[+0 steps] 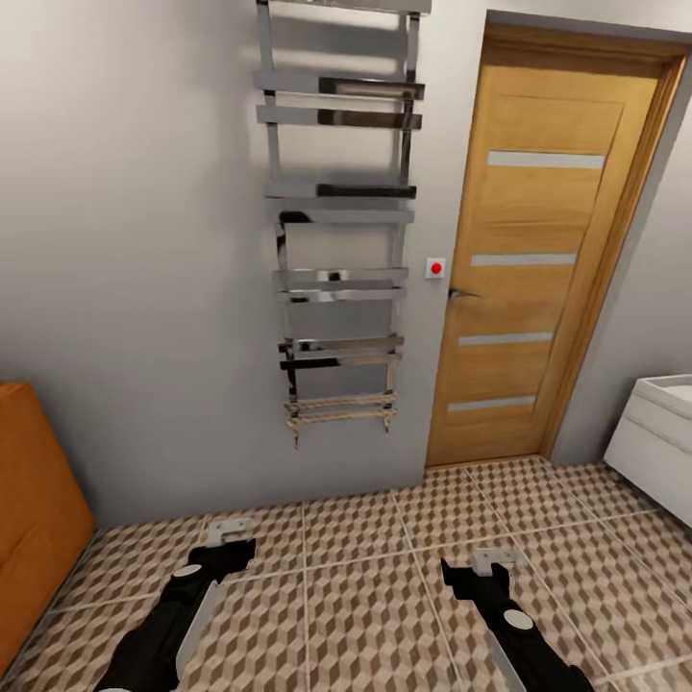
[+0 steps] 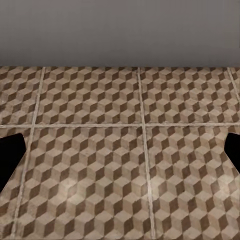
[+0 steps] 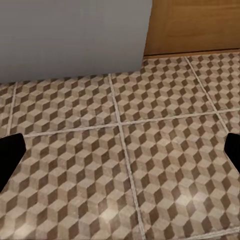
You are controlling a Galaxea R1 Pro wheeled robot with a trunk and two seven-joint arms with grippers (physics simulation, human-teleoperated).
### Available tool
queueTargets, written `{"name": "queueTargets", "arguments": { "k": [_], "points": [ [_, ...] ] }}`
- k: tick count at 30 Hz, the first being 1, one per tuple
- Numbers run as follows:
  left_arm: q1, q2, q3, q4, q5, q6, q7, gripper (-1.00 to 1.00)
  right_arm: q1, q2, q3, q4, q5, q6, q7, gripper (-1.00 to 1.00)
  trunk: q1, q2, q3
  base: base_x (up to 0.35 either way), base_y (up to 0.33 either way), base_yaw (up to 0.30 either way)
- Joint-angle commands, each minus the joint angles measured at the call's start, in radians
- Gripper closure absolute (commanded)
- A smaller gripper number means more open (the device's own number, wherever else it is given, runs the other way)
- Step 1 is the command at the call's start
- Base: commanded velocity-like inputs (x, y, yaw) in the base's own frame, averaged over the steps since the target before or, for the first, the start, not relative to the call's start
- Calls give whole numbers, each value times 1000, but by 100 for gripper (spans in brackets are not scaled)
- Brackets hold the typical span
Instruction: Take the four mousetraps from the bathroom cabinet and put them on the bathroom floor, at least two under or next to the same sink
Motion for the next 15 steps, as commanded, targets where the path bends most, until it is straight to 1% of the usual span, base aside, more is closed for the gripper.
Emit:
{"name": "queueTargets", "arguments": {
  "k": [1,12,14,15],
  "points": [
    [-1,-1,1,-1,7,2,3,-100,0,0,0,0,1,-3,-1,-100,-4,7,2,0,0,300],
    [0,-2,2,2,8,-7,5,-100,0,0,1,0,1,-3,-1,-100,-46,84,37,0,0,300],
    [0,-3,3,9,8,-7,5,-100,0,0,1,0,1,-3,-1,-100,-54,98,43,0,0,300],
    [-1,-6,0,37,8,-8,5,-100,0,0,1,0,1,-3,-1,-100,-58,105,46,0,0,300]
  ]
}}
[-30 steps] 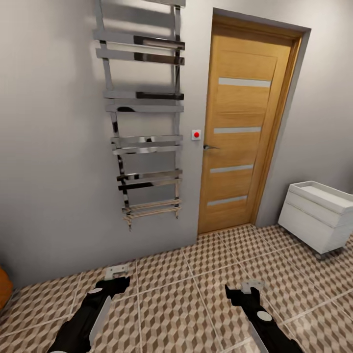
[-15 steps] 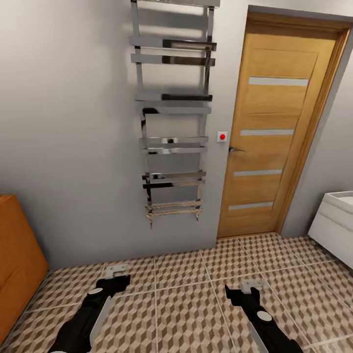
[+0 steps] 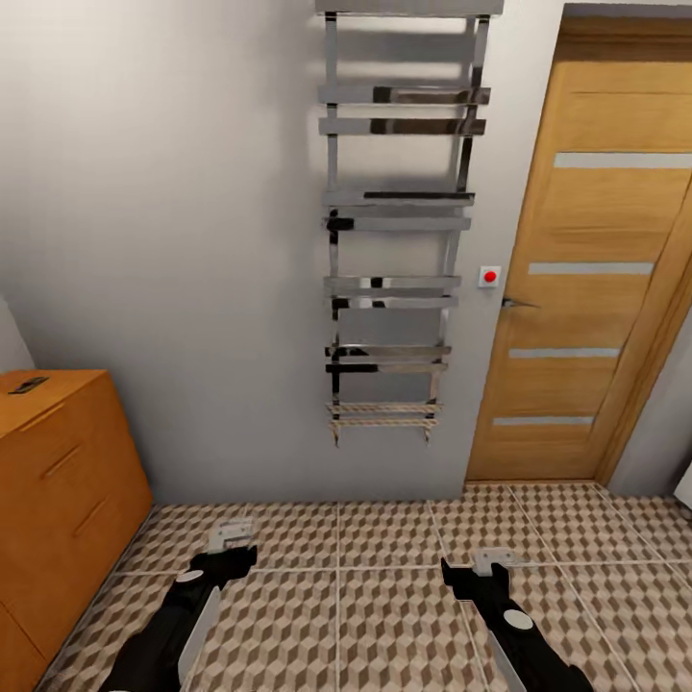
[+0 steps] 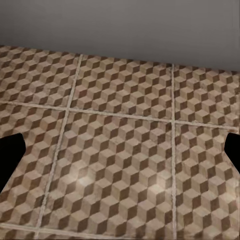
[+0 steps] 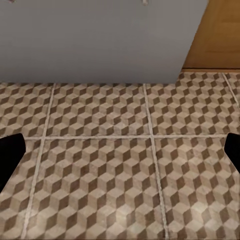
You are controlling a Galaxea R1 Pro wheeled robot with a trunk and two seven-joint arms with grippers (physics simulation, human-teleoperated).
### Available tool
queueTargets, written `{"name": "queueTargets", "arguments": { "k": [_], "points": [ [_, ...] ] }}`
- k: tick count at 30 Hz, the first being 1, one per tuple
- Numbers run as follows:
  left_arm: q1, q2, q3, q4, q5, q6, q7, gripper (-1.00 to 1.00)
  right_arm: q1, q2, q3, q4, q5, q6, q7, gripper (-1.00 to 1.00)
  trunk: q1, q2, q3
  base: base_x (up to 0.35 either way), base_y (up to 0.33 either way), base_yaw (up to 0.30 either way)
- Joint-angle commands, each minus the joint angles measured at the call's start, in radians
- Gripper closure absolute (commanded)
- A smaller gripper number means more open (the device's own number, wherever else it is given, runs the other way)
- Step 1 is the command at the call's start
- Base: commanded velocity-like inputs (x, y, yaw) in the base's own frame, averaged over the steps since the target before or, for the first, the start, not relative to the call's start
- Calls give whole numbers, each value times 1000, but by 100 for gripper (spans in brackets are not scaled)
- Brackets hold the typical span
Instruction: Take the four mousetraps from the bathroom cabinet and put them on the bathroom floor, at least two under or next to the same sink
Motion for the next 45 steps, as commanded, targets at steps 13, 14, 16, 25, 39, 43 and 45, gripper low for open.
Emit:
{"name": "queueTargets", "arguments": {
  "k": [13,14,16,25,39,43,45],
  "points": [
    [-1,-2,0,13,8,-2,3,-100,0,0,0,0,1,-3,-1,-100,-50,91,40,0,0,300],
    [-1,-2,0,13,8,-2,3,-100,0,0,0,0,1,-3,-1,-100,-54,98,43,0,0,300],
    [-1,-2,1,13,8,-3,3,-100,0,0,0,0,1,-3,-1,-100,-61,112,49,0,0,300],
    [-1,-2,1,12,8,-3,3,-100,0,0,0,0,1,-3,-1,-100,-96,175,77,0,0,300],
    [-1,-1,0,11,8,-4,4,-100,0,0,0,0,1,-3,-1,-100,-150,273,121,0,-38,300],
    [-1,-2,0,12,6,-4,4,-100,0,0,0,0,1,-3,-1,-100,-165,301,134,0,-227,300],
    [-1,-3,0,11,5,-4,4,-100,0,0,0,0,1,-3,-1,-100,-173,315,140,0,-266,300]
  ]
}}
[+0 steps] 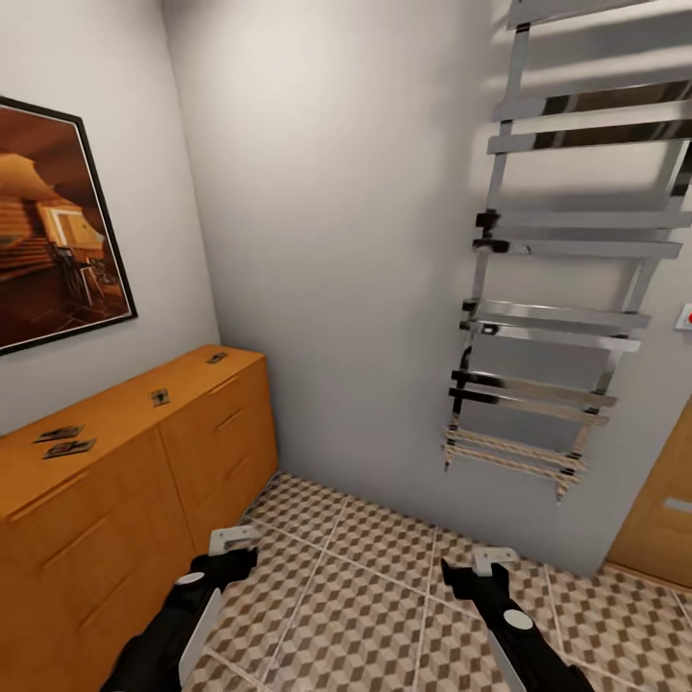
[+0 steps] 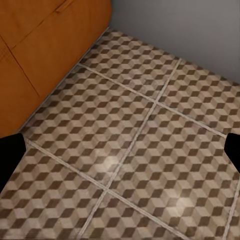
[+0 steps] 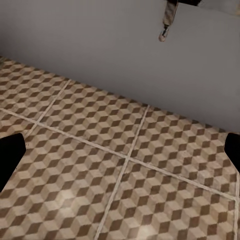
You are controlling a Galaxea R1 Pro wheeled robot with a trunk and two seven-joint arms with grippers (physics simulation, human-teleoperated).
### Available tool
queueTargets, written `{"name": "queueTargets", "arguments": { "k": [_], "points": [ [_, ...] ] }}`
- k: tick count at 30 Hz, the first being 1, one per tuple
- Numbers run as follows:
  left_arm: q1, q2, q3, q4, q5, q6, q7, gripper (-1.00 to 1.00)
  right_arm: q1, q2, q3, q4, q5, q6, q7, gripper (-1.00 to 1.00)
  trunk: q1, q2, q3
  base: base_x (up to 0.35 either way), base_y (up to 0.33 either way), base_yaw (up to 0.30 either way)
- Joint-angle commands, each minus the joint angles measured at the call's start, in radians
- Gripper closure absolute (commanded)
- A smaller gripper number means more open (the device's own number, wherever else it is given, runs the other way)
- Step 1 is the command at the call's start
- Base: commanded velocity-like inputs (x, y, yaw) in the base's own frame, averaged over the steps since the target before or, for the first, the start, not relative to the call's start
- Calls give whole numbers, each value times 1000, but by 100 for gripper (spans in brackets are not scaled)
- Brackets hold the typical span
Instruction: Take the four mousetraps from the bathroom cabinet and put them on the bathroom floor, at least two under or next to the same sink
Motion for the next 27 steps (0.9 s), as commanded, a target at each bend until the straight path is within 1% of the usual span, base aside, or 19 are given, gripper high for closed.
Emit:
{"name": "queueTargets", "arguments": {
  "k": [1,27],
  "points": [
    [-1,-1,2,-1,6,5,3,-100,0,0,0,0,1,-3,-1,-100,-4,6,2,0,-274,300],
    [-1,-3,1,-2,4,5,4,-100,0,1,2,0,1,-3,-1,-100,-104,188,83,0,-293,300]
  ]
}}
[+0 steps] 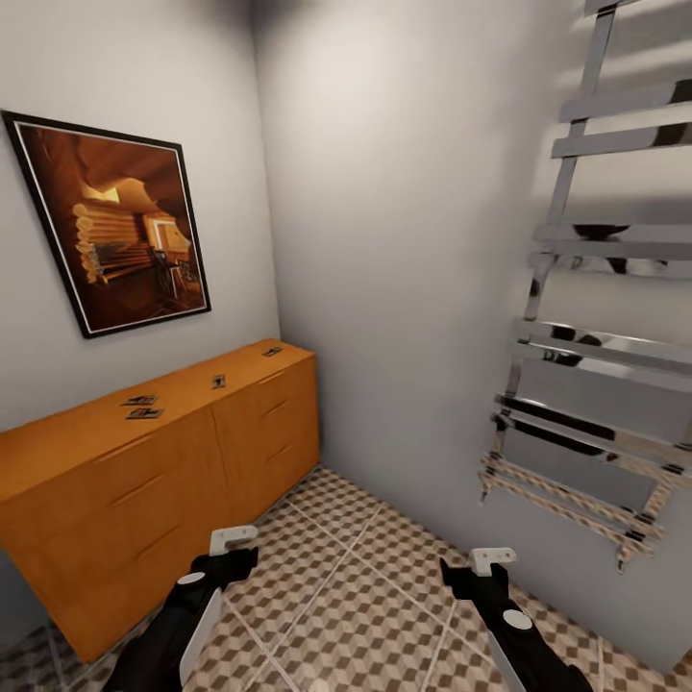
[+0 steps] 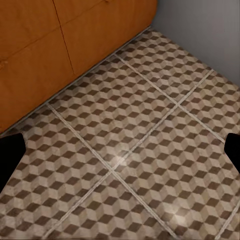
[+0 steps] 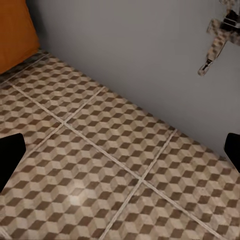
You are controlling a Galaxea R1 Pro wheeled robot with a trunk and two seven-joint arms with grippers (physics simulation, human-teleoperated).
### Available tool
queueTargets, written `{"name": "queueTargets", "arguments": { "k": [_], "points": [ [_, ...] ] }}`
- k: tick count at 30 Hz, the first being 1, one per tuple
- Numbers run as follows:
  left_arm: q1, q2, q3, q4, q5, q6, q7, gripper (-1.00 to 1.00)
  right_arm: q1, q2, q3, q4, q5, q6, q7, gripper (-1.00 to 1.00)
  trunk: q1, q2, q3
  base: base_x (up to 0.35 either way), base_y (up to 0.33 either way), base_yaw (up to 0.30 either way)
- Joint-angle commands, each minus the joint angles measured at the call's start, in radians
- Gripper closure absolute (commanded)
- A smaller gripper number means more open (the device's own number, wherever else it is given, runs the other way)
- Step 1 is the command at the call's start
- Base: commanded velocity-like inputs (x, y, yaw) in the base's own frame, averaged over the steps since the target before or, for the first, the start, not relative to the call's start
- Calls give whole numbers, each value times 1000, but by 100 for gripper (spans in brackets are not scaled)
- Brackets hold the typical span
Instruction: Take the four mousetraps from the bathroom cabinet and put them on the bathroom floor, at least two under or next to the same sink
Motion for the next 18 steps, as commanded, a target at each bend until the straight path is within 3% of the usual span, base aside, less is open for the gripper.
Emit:
{"name": "queueTargets", "arguments": {
  "k": [1,18],
  "points": [
    [-1,-1,2,-1,6,5,3,-100,0,0,0,0,1,-3,-1,-100,-4,6,2,0,-296,300],
    [-1,-3,2,0,6,5,3,-100,0,1,0,0,1,-3,-1,-100,-69,125,55,0,-296,300]
  ]
}}
